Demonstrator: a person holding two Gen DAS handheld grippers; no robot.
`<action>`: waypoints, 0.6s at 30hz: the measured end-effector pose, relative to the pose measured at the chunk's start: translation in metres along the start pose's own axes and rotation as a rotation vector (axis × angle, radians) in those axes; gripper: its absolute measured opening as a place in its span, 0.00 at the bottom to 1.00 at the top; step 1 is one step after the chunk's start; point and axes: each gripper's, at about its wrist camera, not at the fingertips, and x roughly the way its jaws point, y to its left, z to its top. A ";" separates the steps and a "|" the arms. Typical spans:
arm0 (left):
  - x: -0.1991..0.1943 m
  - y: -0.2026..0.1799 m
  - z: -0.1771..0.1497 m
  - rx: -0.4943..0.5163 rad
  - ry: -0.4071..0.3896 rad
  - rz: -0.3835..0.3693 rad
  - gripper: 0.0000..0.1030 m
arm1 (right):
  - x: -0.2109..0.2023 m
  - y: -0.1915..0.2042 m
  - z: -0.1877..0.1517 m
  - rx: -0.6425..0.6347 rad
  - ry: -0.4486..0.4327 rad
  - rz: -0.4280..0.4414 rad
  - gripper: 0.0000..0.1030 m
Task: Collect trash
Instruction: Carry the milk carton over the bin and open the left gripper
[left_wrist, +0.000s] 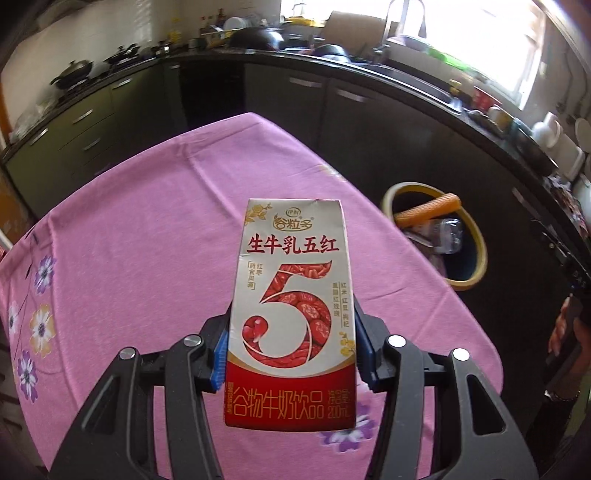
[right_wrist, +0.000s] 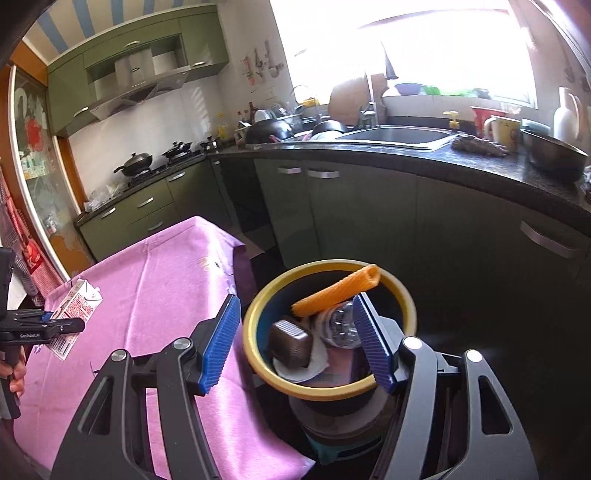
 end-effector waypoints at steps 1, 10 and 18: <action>0.004 -0.015 0.007 0.023 0.003 -0.029 0.49 | -0.003 -0.009 0.000 0.012 -0.003 -0.012 0.61; 0.073 -0.135 0.065 0.121 0.057 -0.201 0.49 | -0.018 -0.070 -0.015 0.106 0.004 -0.062 0.61; 0.155 -0.187 0.090 0.063 0.125 -0.195 0.50 | -0.021 -0.101 -0.026 0.172 0.012 -0.046 0.61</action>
